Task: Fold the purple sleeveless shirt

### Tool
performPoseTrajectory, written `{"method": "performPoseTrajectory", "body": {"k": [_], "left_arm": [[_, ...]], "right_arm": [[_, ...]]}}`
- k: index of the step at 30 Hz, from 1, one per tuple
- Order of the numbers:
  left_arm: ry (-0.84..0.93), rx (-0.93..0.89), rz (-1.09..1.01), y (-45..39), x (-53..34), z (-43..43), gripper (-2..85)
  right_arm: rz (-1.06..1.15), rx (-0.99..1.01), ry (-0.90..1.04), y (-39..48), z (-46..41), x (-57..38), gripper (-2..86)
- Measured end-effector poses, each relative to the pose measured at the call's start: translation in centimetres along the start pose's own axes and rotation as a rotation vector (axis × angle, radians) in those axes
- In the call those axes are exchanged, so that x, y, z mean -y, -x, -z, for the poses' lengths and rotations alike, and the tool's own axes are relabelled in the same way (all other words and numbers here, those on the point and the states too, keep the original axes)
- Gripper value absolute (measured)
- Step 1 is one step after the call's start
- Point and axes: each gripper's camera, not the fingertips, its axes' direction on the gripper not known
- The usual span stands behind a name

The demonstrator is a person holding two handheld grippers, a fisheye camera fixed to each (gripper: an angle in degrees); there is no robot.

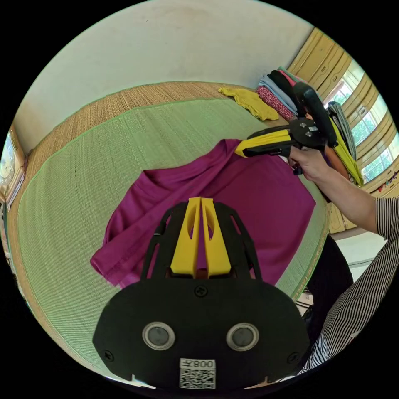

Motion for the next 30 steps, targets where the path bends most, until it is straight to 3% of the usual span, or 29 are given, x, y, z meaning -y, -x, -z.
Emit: {"method": "performPoseTrajectory", "body": {"k": [17,24,27,30], "left_arm": [[0.037,0.1,0.111,4.4,0.9,1.8,0.0],[-0.061,0.038,0.081,2.9,-0.9,4.2,0.0],[-0.003,0.054,0.008,0.8,-2.3,4.0,0.0],[0.087,0.157,-0.017,0.4,-2.8,2.9,0.0]], "right_arm": [[-0.143,0.124,-0.016,-4.9,0.3,0.8,0.0],[-0.003,0.177,-0.079,-0.8,3.1,-3.3,0.1],[0.03,0.108,-0.037,0.9,1.7,-4.4,0.1],[0.012,0.168,-0.01,0.7,0.4,-4.7,0.1]]}}
